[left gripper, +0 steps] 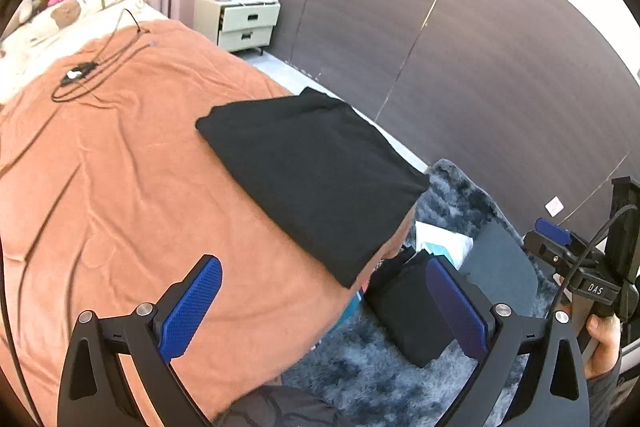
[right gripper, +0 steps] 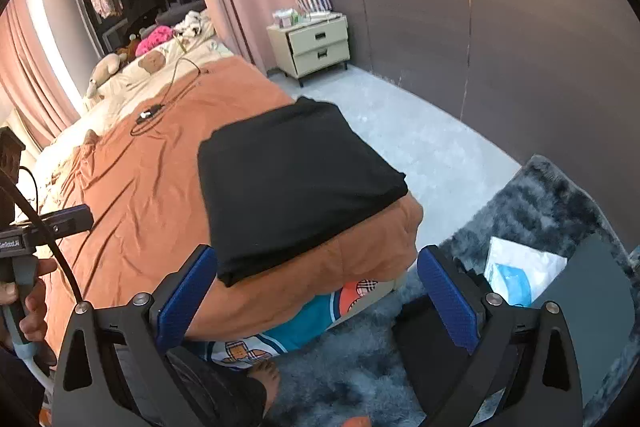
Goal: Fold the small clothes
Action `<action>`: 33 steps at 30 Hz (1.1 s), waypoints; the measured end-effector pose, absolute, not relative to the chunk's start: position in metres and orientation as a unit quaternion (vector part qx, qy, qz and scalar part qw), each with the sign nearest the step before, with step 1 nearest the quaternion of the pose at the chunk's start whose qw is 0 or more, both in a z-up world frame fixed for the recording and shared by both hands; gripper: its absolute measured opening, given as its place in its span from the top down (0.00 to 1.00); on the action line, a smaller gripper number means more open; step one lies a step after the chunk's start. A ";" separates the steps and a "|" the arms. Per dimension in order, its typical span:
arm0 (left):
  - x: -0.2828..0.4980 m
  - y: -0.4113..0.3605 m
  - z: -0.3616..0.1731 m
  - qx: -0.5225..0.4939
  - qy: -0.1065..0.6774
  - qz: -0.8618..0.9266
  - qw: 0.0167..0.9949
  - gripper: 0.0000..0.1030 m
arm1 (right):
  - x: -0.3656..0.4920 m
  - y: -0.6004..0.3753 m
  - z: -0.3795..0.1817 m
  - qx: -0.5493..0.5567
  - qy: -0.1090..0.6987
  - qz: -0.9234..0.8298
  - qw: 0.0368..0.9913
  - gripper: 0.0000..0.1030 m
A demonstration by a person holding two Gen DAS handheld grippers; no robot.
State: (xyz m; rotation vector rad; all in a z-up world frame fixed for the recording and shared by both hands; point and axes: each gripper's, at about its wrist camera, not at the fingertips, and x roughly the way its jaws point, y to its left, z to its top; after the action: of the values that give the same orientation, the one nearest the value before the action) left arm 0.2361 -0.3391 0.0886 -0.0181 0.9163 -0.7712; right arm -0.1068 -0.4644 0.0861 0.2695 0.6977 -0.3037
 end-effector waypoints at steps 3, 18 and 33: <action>0.218 -0.321 0.101 -0.006 0.419 -0.364 0.832 0.00 | -0.122 -0.446 0.091 0.125 0.327 -0.151 0.924 0.00; 0.151 -0.215 0.140 -0.025 0.346 -0.329 0.878 0.00 | -0.165 -0.387 0.090 0.089 0.287 -0.138 0.944 0.00; 0.085 -0.146 0.156 -0.039 0.290 -0.287 0.912 0.00 | -0.204 -0.347 0.093 0.067 0.273 -0.105 0.954 0.00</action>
State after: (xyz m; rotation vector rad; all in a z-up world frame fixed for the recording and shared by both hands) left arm 0.0848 -0.1458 0.1556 -0.0813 0.5970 -0.5917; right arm -0.2035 -0.3474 0.0929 0.1358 0.5547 -0.2137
